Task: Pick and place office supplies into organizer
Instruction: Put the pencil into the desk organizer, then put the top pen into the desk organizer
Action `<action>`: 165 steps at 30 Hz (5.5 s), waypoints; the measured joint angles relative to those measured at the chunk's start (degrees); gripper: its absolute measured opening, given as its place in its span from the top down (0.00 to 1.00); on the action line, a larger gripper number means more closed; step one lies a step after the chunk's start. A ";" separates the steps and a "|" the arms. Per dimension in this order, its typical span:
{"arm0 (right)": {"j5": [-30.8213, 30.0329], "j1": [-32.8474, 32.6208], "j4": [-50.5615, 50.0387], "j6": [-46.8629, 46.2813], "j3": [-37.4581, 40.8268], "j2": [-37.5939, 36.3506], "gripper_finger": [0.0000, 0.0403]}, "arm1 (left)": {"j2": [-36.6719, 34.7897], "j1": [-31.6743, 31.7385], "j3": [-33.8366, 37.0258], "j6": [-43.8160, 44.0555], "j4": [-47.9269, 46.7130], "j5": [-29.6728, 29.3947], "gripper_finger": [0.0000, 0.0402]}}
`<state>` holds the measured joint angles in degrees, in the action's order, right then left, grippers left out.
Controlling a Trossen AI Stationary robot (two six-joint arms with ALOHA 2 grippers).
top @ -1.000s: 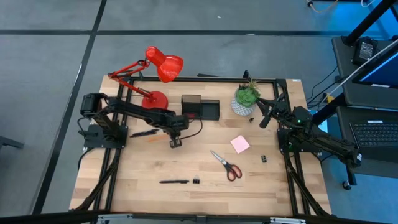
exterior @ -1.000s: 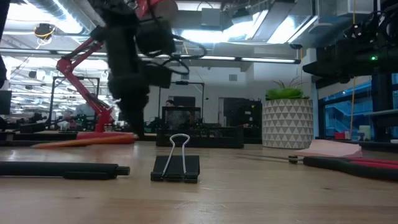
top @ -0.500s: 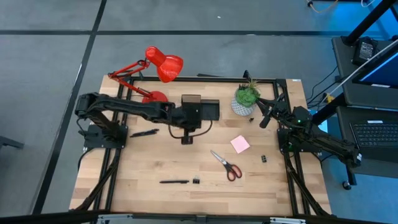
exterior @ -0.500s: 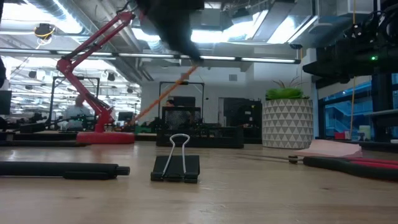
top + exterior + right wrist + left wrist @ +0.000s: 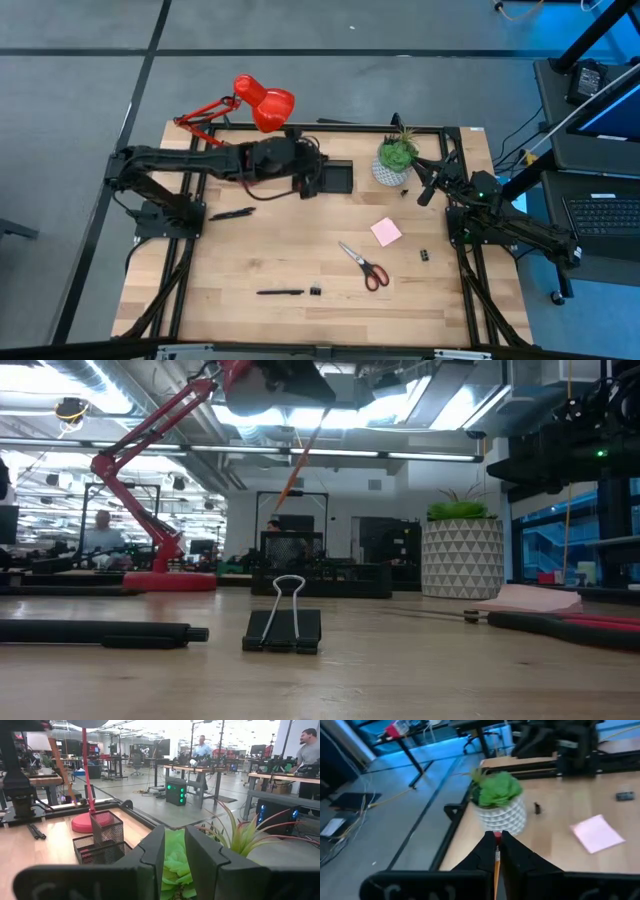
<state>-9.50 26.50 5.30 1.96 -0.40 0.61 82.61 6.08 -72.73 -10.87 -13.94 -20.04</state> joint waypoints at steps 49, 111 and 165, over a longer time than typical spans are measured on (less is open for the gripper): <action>0.00 0.00 -0.42 0.07 0.00 0.01 0.80 | 17.35 14.22 0.11 7.15 0.56 8.00 0.90; 0.00 0.01 -1.55 0.04 0.00 0.01 0.80 | 6.51 -3.22 21.32 27.66 -39.20 12.20 0.81; 0.00 0.01 -1.50 1.35 0.00 0.01 0.80 | 6.21 3.95 30.01 23.67 -28.37 14.47 0.66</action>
<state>-9.50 26.51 3.79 3.31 -0.40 0.62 88.82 10.02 -42.72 12.80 -42.31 -5.56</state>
